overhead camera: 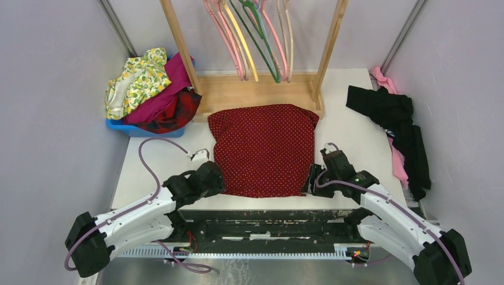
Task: Place the skirt on the hanger
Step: Flatten out the skirt at the center of the board.
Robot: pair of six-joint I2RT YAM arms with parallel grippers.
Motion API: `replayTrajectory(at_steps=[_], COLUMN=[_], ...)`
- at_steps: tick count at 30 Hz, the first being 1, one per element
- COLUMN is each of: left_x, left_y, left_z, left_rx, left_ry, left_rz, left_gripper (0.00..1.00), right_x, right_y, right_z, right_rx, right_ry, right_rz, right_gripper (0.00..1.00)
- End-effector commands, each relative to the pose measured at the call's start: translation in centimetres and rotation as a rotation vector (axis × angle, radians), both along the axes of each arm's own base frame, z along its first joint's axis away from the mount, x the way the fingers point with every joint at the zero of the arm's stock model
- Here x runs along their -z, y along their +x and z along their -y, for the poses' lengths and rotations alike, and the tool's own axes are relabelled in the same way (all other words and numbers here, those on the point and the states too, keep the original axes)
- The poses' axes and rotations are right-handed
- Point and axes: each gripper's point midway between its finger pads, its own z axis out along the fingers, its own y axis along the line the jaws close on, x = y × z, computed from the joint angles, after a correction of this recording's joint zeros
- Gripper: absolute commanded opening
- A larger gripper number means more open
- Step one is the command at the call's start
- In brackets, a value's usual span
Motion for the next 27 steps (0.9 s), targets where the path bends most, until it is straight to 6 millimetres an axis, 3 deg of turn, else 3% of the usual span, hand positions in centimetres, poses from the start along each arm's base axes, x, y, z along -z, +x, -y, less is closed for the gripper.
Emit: replayTrajectory(at_steps=[1, 9, 19, 27], left_x=[0.6, 3.1, 3.2, 2.6], left_y=[0.8, 0.5, 1.0, 1.3], left_z=[0.5, 0.6, 1.8, 2.4], left_rx=[-0.055, -0.051, -0.029, 0.015], left_ry=[-0.043, -0.028, -0.062, -0.056], left_rz=[0.026, -0.009, 0.002, 0.01], left_gripper=[0.59, 0.59, 0.5, 0.29], right_x=[-0.3, 0.8, 1.8, 2.1], right_y=[2.0, 2.6, 2.2, 1.9], right_z=[-0.8, -1.7, -2.0, -2.2], right_rx=[0.041, 0.044, 0.046, 0.029], right_ry=[0.018, 0.028, 0.017, 0.02], right_rz=[0.07, 0.061, 0.05, 0.042], right_gripper=[0.58, 0.58, 0.56, 0.33])
